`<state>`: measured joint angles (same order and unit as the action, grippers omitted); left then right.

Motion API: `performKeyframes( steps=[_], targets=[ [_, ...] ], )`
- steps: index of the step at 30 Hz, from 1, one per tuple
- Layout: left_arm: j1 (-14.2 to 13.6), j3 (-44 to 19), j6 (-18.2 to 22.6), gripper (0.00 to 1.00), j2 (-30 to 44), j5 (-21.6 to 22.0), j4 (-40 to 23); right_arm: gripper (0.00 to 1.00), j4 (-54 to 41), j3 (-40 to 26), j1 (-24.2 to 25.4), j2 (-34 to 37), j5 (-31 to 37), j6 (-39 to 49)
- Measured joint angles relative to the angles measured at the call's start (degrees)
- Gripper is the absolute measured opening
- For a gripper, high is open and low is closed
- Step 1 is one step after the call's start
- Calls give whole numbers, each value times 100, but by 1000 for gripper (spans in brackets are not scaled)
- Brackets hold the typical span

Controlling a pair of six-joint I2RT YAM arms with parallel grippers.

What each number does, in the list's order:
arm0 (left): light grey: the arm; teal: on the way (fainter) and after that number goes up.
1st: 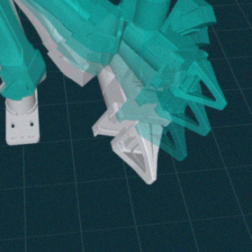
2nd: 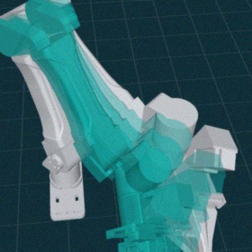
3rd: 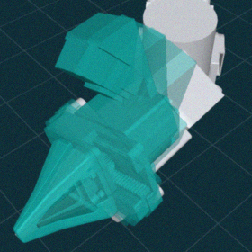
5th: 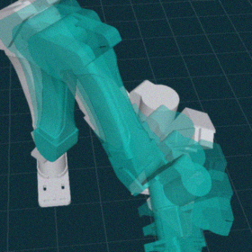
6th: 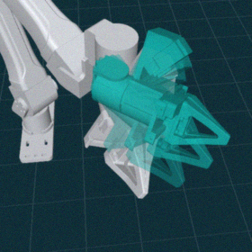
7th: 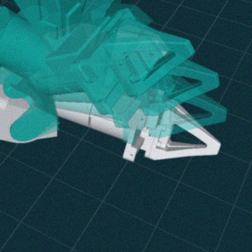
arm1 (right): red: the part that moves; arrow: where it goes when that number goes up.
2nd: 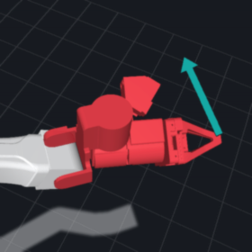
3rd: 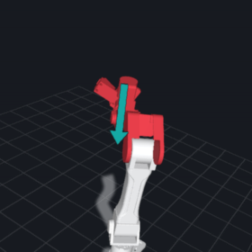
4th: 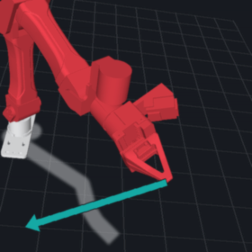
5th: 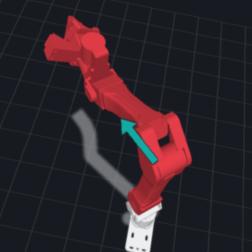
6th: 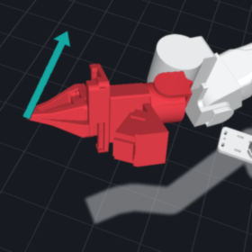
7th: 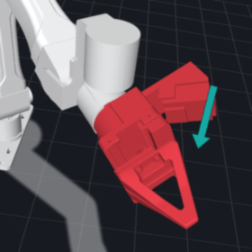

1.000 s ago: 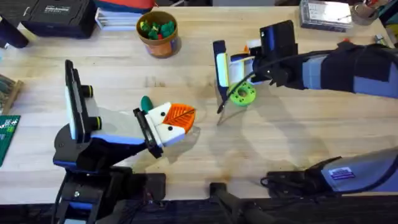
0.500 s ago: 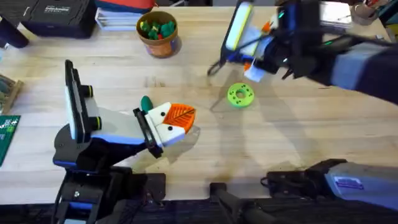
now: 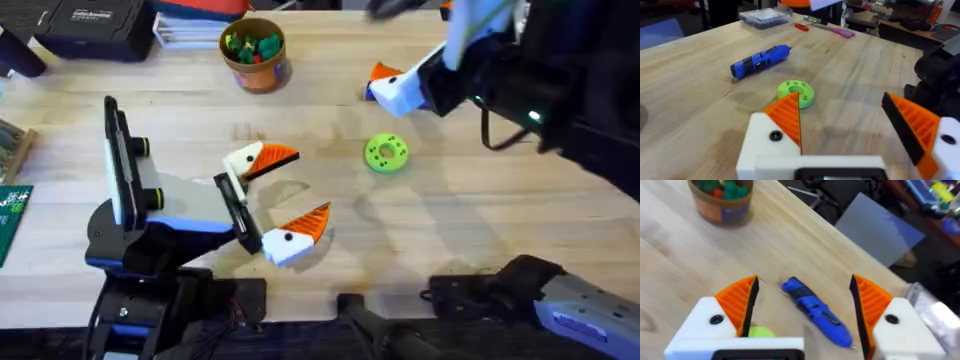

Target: Pick up the gripper from the table and insert it into the empty holder that is missing its gripper. Then pick up a screw, insert it into the mounting hole, and use the screwdriver to tighten it. Finally, clean up the table by picking up the vegetable and placing it into the bucket.

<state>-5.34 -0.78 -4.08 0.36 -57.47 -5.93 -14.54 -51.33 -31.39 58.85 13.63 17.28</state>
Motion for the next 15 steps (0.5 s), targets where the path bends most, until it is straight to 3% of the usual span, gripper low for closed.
performKeyframes(
  steps=[5, 11, 15],
  targets=[
    [0, 1, -4, 986, 0, 2, 37, 994, -263, 0, -212, -263, 2, -1121],
    [0, -22, -253, 985, 0, 74, 586, 994, -366, 0, -387, -258, 2, -1593],
    [-4, -616, -360, 985, 0, 748, -501, 994, -368, 0, -465, -258, 2, -1702]
  ],
)
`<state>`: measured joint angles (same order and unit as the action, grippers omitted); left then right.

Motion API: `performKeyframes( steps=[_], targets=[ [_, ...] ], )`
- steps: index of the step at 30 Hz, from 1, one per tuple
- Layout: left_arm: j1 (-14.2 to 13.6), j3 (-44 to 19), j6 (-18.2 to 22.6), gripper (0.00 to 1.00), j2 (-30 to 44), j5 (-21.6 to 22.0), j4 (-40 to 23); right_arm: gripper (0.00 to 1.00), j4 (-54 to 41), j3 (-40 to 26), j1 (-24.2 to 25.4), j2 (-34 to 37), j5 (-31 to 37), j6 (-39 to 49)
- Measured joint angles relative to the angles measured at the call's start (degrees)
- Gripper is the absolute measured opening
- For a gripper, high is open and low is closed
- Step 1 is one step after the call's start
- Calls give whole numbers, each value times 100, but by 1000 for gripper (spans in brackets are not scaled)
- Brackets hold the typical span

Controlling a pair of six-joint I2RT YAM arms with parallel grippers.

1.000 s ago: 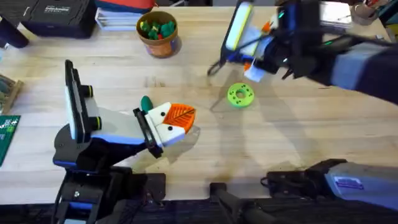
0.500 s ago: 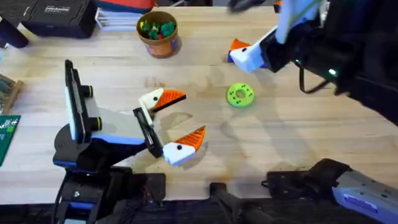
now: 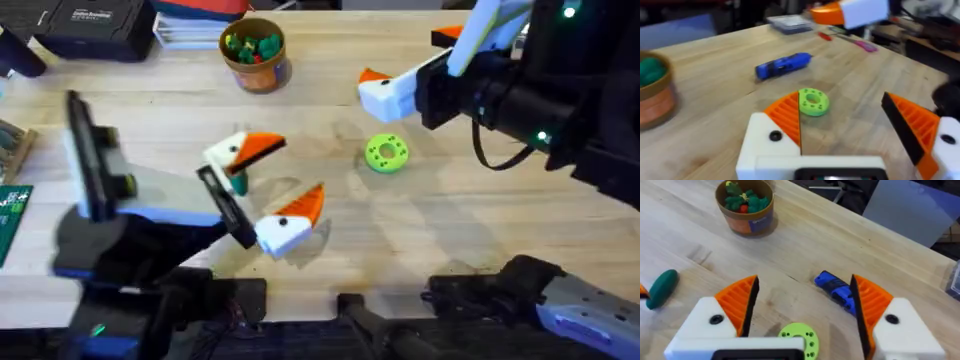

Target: Pick up the gripper from the table and insert it into the empty holder that is missing its gripper. Then pick up a screw, insert it into the mounting hole, and use the screwdriver to tighten it. Finally, clean up the table by picking up the vegetable and placing it into the bucket.

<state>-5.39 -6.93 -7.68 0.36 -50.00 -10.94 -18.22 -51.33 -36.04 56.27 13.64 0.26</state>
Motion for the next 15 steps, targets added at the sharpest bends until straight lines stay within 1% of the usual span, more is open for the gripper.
performKeyframes(
  steps=[3, 5, 7, 10, 12, 13, 15],
  targets=[
    [0, -776, -45, 985, 40, 730, -1079, 994, 0, 0, -41, 0, -1, -30],
    [0, -1392, -63, 985, 195, 1294, -1884, 994, -2, 0, -62, 0, -2, -36],
    [0, -2045, -71, 985, 526, 1935, -2775, 994, -2, 0, -71, 0, 0, -67],
    [0, -2793, -79, 985, 1176, 2757, -3853, 994, -2, 0, -71, 0, 1, -166],
    [0, -3162, -85, 985, 1704, 3221, -4249, 993, -2, 0, -71, 0, 1, -236],
    [0, -3289, -86, 985, 1970, 3380, -4285, 993, -2, 0, -71, 0, 1, -267],
    [0, -3483, -112, 985, 2493, 3568, -4272, 993, -1, 0, -71, 0, -2, -308]
  ],
)
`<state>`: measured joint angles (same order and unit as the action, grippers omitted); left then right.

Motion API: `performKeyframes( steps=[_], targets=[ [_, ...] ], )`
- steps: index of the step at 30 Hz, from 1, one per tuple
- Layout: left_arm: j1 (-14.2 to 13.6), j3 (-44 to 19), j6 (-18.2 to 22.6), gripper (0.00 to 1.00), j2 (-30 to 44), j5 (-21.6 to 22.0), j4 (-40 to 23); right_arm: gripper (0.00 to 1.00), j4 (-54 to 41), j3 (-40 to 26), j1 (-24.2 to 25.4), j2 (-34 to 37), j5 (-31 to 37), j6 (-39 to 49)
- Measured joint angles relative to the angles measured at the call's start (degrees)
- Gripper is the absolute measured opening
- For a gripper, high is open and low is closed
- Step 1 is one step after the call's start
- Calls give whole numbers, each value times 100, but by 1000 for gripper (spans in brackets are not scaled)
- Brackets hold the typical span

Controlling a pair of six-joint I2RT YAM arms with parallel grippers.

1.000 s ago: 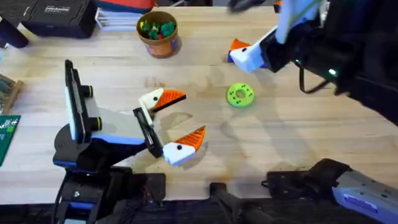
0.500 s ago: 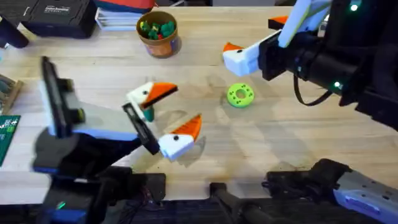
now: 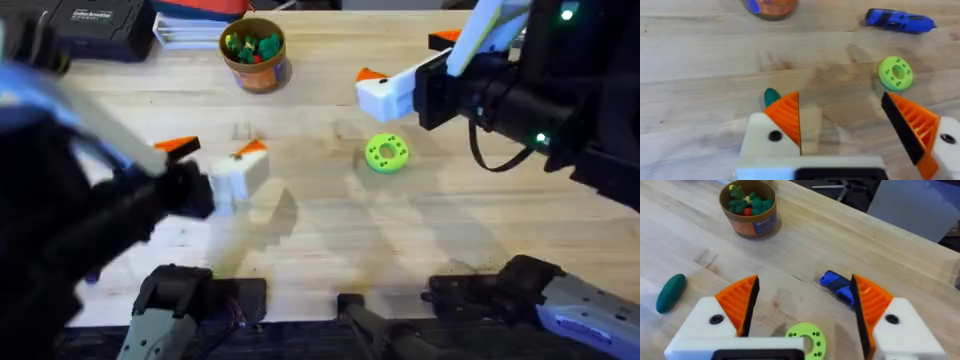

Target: Pick up the gripper from the table and insert it into the empty holder that is missing its gripper. Then pick up a screw, insert it into the mounting hole, and use the screwdriver to tighten it. Finally, clean up the table by picking up the vegetable and placing it into the bucket.

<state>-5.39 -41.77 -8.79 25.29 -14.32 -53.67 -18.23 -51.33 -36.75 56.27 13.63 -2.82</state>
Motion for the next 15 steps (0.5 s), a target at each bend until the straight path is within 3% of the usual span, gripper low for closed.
performKeyframes(
  steps=[8, 10, 15],
  targets=[
    [0, -121, -583, 985, 1451, 124, 131, 994, -1, 0, 0, 0, 2, -43],
    [2, -121, -787, 985, 1696, 343, 112, 994, -1, 0, 0, 0, 2, -43],
    [17, -121, -1745, 985, 2483, 1160, 9, 994, -12, 0, 0, 0, 2, -45]
  ],
)
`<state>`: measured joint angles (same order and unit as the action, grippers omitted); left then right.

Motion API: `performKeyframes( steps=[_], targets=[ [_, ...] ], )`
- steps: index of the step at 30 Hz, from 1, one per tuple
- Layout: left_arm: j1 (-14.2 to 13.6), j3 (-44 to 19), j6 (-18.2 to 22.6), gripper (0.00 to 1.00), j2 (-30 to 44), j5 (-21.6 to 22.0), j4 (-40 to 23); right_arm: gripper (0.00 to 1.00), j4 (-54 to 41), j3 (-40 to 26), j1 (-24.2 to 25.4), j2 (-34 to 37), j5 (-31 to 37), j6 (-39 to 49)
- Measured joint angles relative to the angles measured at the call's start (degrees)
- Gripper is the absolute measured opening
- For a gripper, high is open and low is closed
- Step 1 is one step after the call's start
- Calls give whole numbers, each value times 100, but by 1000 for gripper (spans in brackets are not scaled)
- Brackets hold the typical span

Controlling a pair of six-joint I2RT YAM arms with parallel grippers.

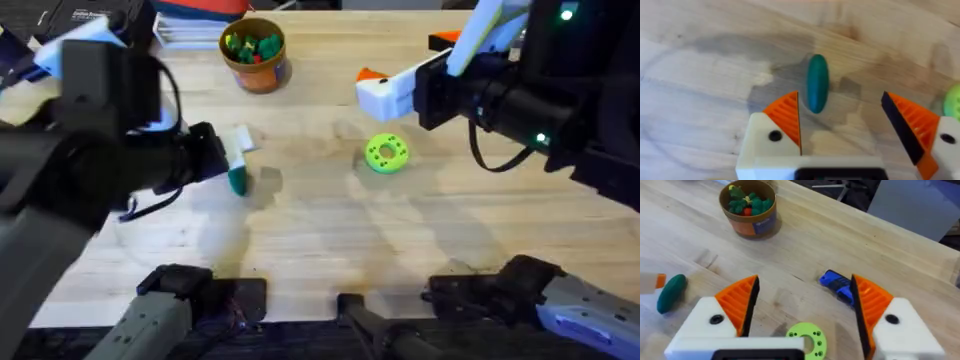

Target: Pick up the gripper from the table and insert it into the empty holder that is missing its gripper. Then pick up a screw, insert it into the mounting hole, and use the screwdriver to tighten it. Finally, clean up the table by picking up the vegetable and placing it into the bucket.

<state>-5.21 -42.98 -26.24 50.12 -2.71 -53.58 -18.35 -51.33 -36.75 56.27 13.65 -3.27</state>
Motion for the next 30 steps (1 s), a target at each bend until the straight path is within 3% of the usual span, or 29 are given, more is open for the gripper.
performKeyframes(
  steps=[9, 13, 23, 26, 30],
  targets=[
    [0, -2, -1155, 987, 1706, 464, -1, 994, -4, 0, 0, 0, 0, 2],
    [-24, -2, -1349, 987, 2222, 535, 396, 993, -2, 0, 0, 0, 0, 26],
    [-527, -2, -1462, 989, 2707, 546, 692, 994, 4, 0, 0, 107, 0, 74],
    [-525, -2, -1488, 848, 2720, 552, 694, 994, 2, 0, 0, 125, 0, 74],
    [-527, -2, -1531, 412, 2720, 549, 711, 994, 7, 0, 0, 125, 0, 76]
  ],
)
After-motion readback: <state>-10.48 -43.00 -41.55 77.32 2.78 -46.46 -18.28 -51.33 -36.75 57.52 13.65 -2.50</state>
